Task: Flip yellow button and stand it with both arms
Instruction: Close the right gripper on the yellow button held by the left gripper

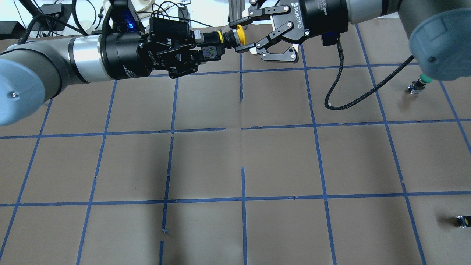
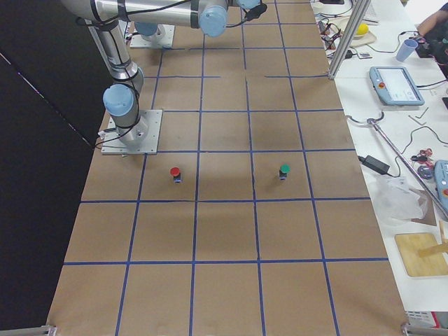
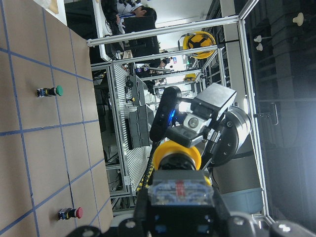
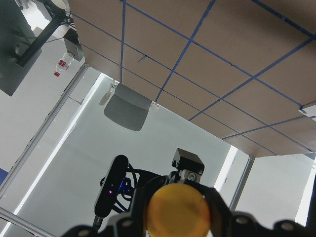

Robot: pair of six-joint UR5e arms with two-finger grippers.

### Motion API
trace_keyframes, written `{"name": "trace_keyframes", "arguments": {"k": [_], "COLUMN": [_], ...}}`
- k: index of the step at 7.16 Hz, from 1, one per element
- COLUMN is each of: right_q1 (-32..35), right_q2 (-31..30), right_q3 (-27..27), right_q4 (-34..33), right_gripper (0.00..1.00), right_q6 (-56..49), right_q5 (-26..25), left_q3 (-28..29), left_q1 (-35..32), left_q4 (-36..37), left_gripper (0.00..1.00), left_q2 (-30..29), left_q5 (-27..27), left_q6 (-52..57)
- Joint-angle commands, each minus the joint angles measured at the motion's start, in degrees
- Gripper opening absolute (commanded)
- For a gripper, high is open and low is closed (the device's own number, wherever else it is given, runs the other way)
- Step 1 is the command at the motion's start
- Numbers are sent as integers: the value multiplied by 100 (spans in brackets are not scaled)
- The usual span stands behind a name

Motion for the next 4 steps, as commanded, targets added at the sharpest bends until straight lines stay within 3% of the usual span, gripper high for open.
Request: {"name": "trace_keyframes", "arguments": {"k": [1, 2, 4], "right_q1": [0, 0, -87], "right_q2": [1, 1, 53], "right_q3": [0, -9, -26], "right_q4": [-1, -9, -62], "right_gripper": [21, 21, 21], "right_q6": [5, 5, -30], "right_q5": [3, 3, -49], "left_q3": [-33, -33, 20], "left_q1": [-5, -5, -14], "left_q4": [-11, -2, -2], "left_gripper": [93, 99, 99], "left_q2": [16, 16, 51], "left_q5": [-9, -1, -10], "left_q6": [-446, -764, -845]}}
